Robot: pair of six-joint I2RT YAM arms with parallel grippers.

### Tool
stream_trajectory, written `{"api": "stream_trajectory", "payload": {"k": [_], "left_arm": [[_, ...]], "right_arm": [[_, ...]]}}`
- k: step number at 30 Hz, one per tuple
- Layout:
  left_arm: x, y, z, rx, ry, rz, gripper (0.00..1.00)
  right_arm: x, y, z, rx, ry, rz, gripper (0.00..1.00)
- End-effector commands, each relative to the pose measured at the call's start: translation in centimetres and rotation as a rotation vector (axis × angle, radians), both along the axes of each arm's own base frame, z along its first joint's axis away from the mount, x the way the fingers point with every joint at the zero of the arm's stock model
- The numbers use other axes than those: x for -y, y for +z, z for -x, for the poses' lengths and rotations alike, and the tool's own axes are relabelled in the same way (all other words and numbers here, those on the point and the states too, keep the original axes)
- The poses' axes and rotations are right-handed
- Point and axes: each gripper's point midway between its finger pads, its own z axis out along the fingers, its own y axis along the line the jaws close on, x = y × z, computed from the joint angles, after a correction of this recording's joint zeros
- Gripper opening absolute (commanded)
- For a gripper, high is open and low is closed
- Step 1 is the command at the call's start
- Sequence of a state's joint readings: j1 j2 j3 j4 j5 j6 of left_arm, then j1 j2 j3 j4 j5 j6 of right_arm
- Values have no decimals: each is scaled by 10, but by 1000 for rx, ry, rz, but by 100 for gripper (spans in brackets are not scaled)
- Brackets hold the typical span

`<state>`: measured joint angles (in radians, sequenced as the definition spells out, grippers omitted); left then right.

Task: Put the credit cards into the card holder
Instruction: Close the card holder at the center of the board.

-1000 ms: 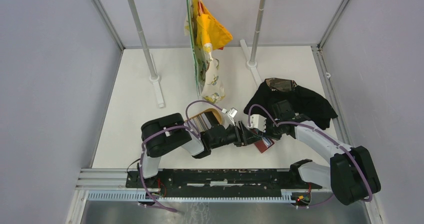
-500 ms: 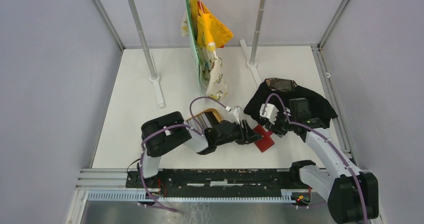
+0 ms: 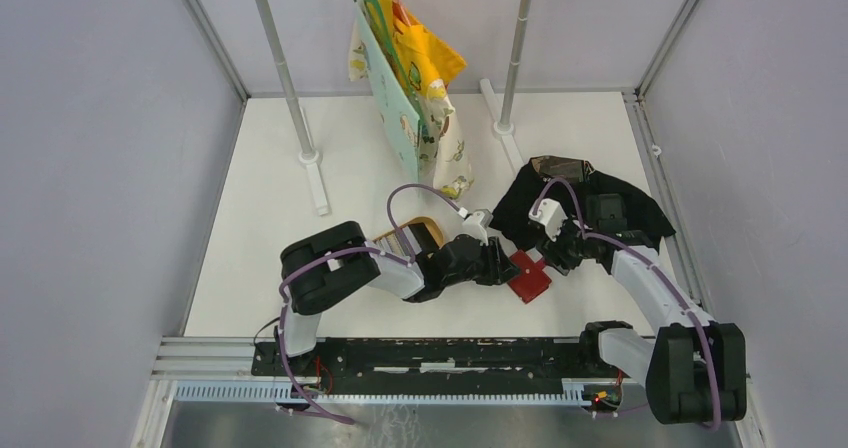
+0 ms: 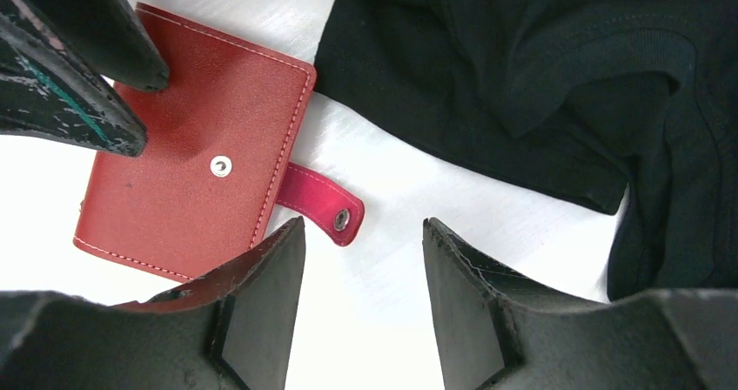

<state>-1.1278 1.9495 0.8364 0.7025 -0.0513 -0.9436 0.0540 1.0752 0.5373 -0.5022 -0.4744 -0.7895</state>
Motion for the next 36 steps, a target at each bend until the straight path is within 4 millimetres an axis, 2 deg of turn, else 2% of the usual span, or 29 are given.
{"api": "stream_trajectory", "payload": {"k": [1,5,7,13,17,26,31,36], "left_arm": [[-8,4,-12,76,15,-66,43],[-7,7,-10,88,2,-63,43],[-6,11,-9,98,-5,-58,43],[-7,28,-8,142,-22,-36,43],[-9,34,-5,160,-32,-29,44],[-12,43,-1,201,-59,-27,43],[-6,49,-4,231,-75,-28,38],[3,53,-8,261,-92,-30,32]], "right_arm": [[-3,19,-14,23,-26,-71,56],[-10,17,-10,-22,-5,-119,47],[-7,16,-9,-47,-19,-139,40],[-17,16,-2,-91,28,-195,9],[-25,22,1,-84,72,-235,0],[-48,46,2,-33,184,-332,0],[-66,44,6,-50,250,-321,0],[-63,51,3,-3,263,-284,2]]}}
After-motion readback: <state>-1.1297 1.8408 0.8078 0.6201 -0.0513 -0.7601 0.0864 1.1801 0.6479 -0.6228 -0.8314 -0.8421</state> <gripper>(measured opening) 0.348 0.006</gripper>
